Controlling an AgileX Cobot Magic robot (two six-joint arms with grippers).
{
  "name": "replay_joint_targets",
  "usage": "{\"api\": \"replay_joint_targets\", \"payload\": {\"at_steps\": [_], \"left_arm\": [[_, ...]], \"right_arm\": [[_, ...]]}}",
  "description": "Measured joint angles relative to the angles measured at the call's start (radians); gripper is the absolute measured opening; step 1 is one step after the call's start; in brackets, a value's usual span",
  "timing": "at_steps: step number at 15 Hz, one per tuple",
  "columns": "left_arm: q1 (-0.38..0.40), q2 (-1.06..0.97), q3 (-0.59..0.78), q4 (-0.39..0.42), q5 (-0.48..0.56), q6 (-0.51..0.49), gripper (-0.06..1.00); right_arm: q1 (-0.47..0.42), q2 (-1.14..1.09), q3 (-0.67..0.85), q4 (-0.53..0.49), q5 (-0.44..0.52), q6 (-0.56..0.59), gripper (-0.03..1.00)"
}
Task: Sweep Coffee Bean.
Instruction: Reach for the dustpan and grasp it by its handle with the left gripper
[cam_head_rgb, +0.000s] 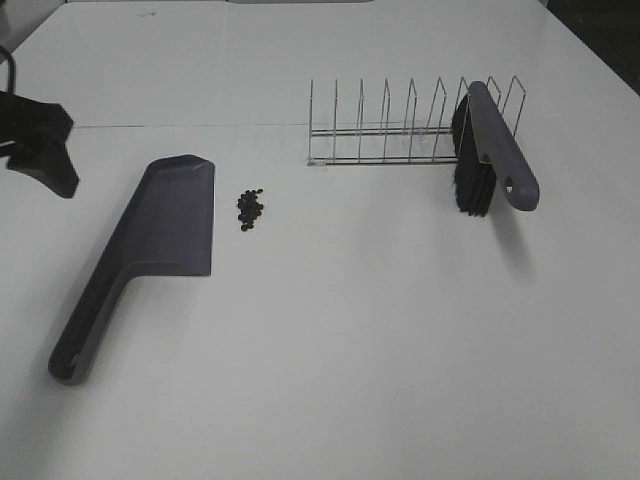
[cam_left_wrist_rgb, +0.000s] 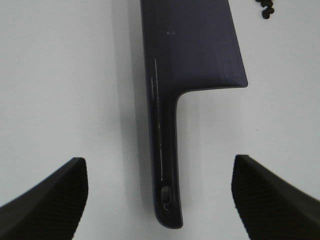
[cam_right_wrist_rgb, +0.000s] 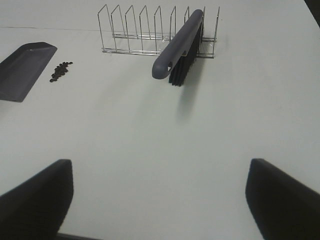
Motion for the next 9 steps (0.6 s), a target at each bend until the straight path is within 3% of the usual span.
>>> {"api": "replay_joint_targets", "payload": {"at_steps": [5, 9], "left_arm": [[-0.075, 0.235, -0.023, 0.076, 0.0, -0.12, 0.72], [-0.086, 0.364, -0.024, 0.085, -0.068, -0.142, 0.72]], "right_arm": [[0.0, 0.0, 0.0, 0.0, 0.0, 0.0, 0.8], [0.0, 0.0, 0.0, 0.0, 0.0, 0.0, 0.8]]}}
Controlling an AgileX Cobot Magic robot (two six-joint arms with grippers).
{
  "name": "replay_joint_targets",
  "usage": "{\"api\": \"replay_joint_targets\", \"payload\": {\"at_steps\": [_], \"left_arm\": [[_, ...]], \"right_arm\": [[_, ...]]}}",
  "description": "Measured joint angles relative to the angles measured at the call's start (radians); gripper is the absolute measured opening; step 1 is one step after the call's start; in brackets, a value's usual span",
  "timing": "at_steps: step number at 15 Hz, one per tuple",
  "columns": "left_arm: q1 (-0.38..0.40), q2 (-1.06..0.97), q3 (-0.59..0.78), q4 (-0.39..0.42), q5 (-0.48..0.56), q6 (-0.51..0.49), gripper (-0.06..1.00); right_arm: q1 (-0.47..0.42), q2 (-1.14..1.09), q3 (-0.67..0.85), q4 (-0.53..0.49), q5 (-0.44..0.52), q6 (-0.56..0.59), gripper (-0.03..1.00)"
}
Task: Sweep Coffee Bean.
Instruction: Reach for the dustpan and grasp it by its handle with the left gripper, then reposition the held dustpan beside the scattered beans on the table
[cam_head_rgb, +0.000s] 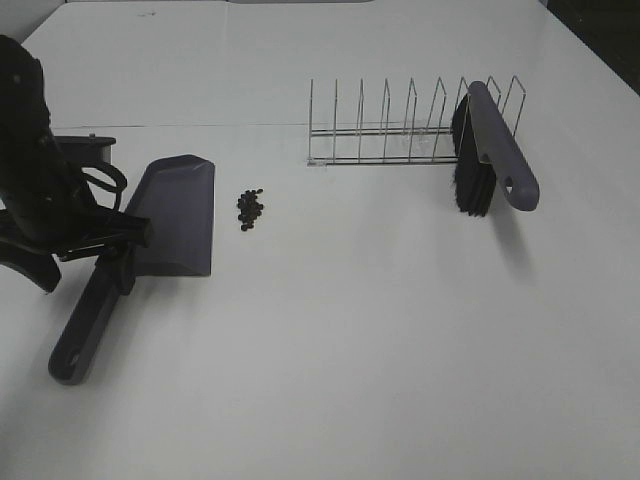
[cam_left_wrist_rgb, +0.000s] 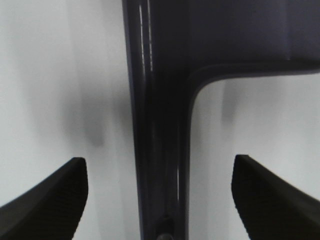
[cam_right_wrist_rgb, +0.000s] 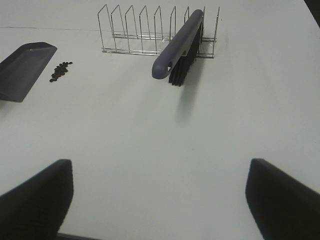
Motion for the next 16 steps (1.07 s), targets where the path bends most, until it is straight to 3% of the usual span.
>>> {"api": "replay_joint_targets", "payload": {"at_steps": [5, 6, 7, 8, 9, 16], "left_arm": [[0.0, 0.096, -0.009, 0.006, -0.039, -0.002, 0.7], [0.0, 0.103, -0.017, 0.008, -0.043, -0.029, 0.52], [0.0, 0.103, -0.017, 0.008, -0.043, -0.029, 0.52], [0.0, 0.103, -0.017, 0.01, -0.045, -0.05, 0.36], [0.0, 0.103, -0.017, 0.01, -0.045, -0.063, 0.32], [0.0, -0.047, -0.005, 0.01, -0.048, -0.098, 0.32]], "right_arm": [[0.0, 0.0, 0.0, 0.0, 0.0, 0.0, 0.8], [0.0, 0.0, 0.0, 0.0, 0.0, 0.0, 0.8], [0.0, 0.0, 0.0, 0.0, 0.0, 0.0, 0.8], [0.0, 0.0, 0.0, 0.0, 0.0, 0.0, 0.8], [0.0, 0.0, 0.0, 0.0, 0.0, 0.0, 0.8], [0.0, 0.0, 0.0, -0.001, 0.0, 0.0, 0.8]]}}
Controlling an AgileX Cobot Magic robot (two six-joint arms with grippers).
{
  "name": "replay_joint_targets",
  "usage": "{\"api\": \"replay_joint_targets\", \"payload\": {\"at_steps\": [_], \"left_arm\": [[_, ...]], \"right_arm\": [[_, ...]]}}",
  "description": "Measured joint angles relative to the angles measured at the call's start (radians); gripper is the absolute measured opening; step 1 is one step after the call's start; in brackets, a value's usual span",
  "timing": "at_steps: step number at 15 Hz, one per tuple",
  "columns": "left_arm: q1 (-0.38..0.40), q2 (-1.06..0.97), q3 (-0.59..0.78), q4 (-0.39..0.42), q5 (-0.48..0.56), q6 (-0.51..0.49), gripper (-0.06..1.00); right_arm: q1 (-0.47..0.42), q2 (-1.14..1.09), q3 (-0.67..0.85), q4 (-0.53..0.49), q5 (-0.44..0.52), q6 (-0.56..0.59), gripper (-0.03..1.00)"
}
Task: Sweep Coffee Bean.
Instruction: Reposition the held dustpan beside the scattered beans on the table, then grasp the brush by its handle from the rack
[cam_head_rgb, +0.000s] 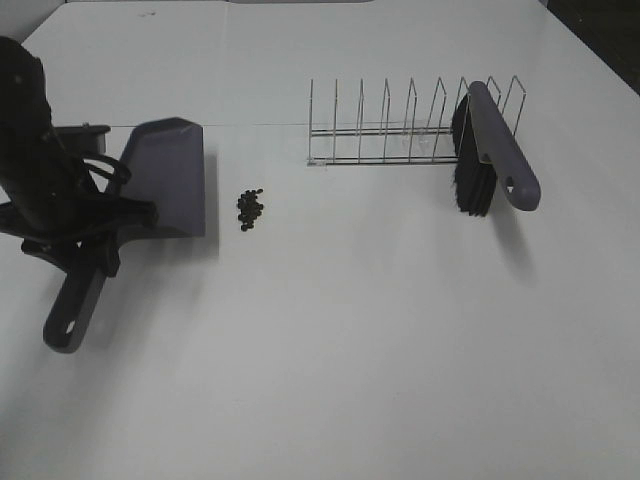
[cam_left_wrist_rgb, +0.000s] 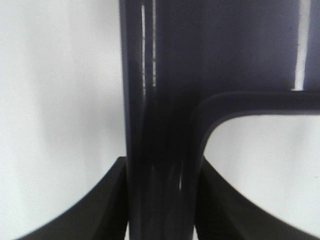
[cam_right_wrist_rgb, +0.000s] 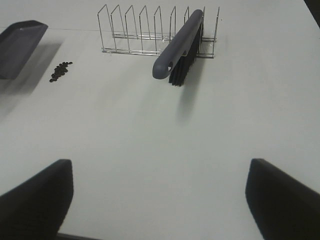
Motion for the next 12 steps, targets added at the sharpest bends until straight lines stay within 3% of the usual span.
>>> {"api": "replay_joint_targets", "payload": {"at_steps": [4, 8, 12], "left_arm": [[0.0, -0.063, 0.0, 0.009, 0.008, -0.003, 0.32], [-0.002, -0.063, 0.0, 0.011, 0.013, 0.009, 0.32], [-0.002, -0.063, 0.0, 0.011, 0.015, 0.016, 0.32]], "right_arm": [[0.0, 0.092, -0.012, 0.0, -0.043, 0.0, 0.77], [0.0, 0.45, -0.049, 0.016, -0.314, -0.051, 0.76], [0.0, 0.855, -0.245, 0.031, -0.366, -0.131, 0.76]]}}
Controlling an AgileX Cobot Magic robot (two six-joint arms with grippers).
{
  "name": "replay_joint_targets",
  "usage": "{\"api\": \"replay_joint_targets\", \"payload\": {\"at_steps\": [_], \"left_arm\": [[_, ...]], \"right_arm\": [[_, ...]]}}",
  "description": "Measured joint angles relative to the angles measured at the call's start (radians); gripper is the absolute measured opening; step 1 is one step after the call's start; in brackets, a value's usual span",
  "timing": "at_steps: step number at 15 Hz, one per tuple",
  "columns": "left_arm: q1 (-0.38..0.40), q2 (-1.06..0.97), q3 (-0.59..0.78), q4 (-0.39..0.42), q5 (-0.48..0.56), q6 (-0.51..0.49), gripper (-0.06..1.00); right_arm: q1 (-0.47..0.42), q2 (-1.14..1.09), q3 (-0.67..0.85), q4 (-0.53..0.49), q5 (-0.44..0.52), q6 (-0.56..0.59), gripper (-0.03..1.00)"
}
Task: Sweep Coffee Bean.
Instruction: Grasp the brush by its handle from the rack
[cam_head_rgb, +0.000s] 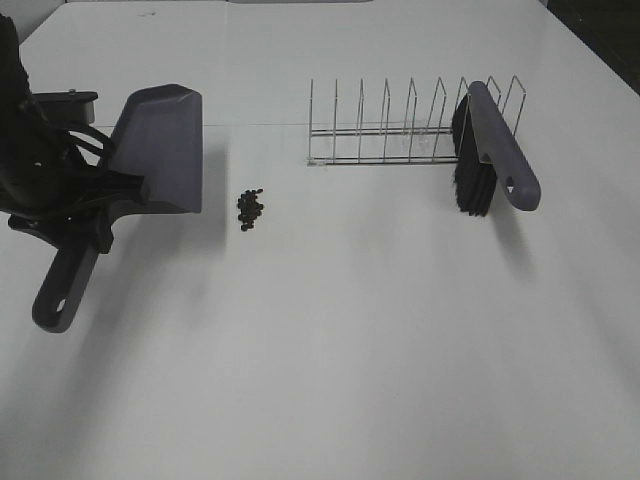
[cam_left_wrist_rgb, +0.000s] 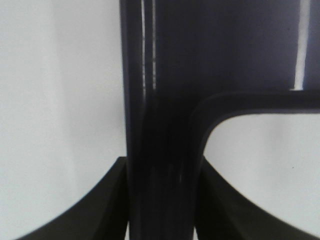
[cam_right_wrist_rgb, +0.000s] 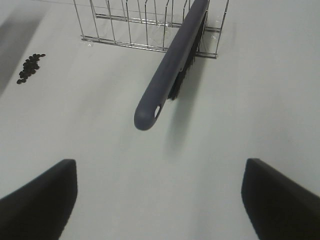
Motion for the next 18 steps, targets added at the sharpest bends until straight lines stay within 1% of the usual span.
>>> {"api": "replay_joint_targets", "payload": {"at_steps": [2, 3, 5, 6, 10, 12, 14, 15, 16, 18], "left_arm": [[0.0, 0.0, 0.0, 0.0, 0.003, 0.003, 0.32], [0.0, 0.0, 0.0, 0.0, 0.008, 0.003, 0.32], [0.0, 0.0, 0.0, 0.0, 0.014, 0.003, 0.32], [0.0, 0.0, 0.0, 0.0, 0.018, 0.003, 0.32], [0.0, 0.0, 0.0, 0.0, 0.024, 0.003, 0.32], [0.0, 0.0, 0.0, -0.001, 0.025, 0.003, 0.32], [0.0, 0.0, 0.0, -0.006, 0.025, 0.003, 0.32], [0.0, 0.0, 0.0, -0.011, 0.026, 0.003, 0.32], [0.0, 0.0, 0.0, -0.014, 0.025, 0.003, 0.32], [0.0, 0.0, 0.0, -0.021, 0.026, 0.003, 0.32]], "right_arm": [[0.0, 0.221, -0.142, 0.026, -0.005, -0.001, 0.76], [0.0, 0.414, -0.309, 0.047, -0.001, -0.001, 0.76], [0.0, 0.586, -0.472, 0.057, 0.032, 0.004, 0.76], [0.0, 0.669, -0.559, 0.058, 0.063, 0.018, 0.76], [0.0, 1.0, -0.952, 0.063, 0.243, 0.12, 0.76], [0.0, 1.15, -1.153, 0.04, 0.345, 0.191, 0.76], [0.002, 1.291, -1.317, -0.015, 0.443, 0.242, 0.76], [0.004, 1.324, -1.358, -0.032, 0.462, 0.246, 0.76], [0.012, 1.385, -1.433, -0.056, 0.491, 0.248, 0.76], [0.02, 1.492, -1.541, -0.061, 0.515, 0.249, 0.75]]}}
